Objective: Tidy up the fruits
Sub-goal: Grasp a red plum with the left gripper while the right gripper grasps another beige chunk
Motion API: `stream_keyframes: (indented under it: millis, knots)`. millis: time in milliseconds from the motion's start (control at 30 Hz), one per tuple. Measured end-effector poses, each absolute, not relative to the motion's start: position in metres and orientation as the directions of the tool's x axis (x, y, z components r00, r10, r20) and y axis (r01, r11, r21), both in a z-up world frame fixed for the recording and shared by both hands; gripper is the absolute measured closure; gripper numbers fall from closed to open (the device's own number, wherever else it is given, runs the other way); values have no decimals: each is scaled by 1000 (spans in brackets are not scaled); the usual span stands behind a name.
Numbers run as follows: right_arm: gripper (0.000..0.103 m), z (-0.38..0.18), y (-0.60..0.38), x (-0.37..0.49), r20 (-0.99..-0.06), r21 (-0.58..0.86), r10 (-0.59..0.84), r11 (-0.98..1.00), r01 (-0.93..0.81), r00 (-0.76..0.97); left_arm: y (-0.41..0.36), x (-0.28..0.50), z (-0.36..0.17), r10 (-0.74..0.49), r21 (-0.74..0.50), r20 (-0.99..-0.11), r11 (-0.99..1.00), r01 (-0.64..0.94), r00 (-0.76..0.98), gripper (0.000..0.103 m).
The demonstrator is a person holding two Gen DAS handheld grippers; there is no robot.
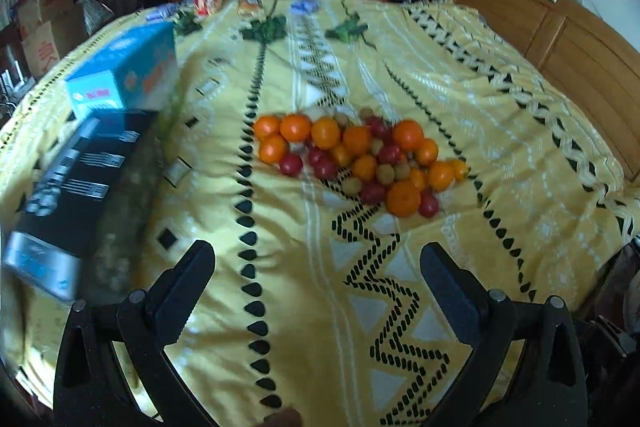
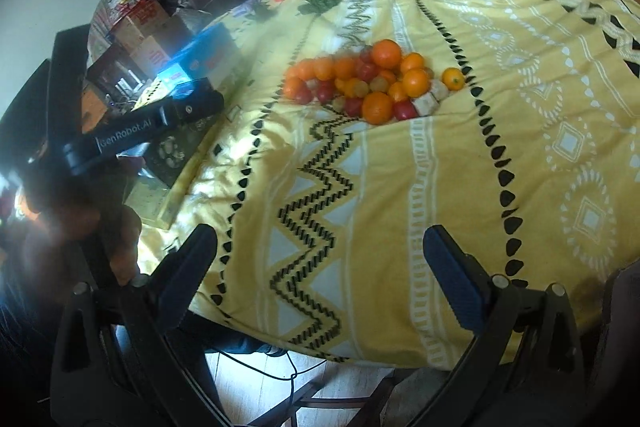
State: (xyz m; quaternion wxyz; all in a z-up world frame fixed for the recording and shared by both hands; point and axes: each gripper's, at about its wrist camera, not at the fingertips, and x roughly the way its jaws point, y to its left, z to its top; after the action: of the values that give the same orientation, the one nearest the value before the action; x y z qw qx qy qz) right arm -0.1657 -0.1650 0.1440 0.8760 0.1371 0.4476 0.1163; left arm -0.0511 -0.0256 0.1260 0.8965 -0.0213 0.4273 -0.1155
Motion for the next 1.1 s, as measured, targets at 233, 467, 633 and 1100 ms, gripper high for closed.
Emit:
stream_keyframes:
  millis: [233, 467, 633, 1100]
  knots:
    - [9, 116, -185, -142, -781, 366, 329, 930, -37, 531, -31, 13, 69, -314, -234, -797, 948, 216, 516, 69]
    - [13, 96, -193, -115, -797, 365, 330, 931, -32, 506, -23, 78, 36, -287, -267, -803, 957, 115, 522, 70]
    - [13, 85, -195, -96, -805, 375, 349, 926, -44, 480, -24, 105, 22, -279, -274, -812, 958, 87, 513, 70]
    - [24, 82, -209, -71, -785, 381, 364, 922, -71, 502, -32, 111, 22, -280, -261, -787, 958, 116, 550, 76]
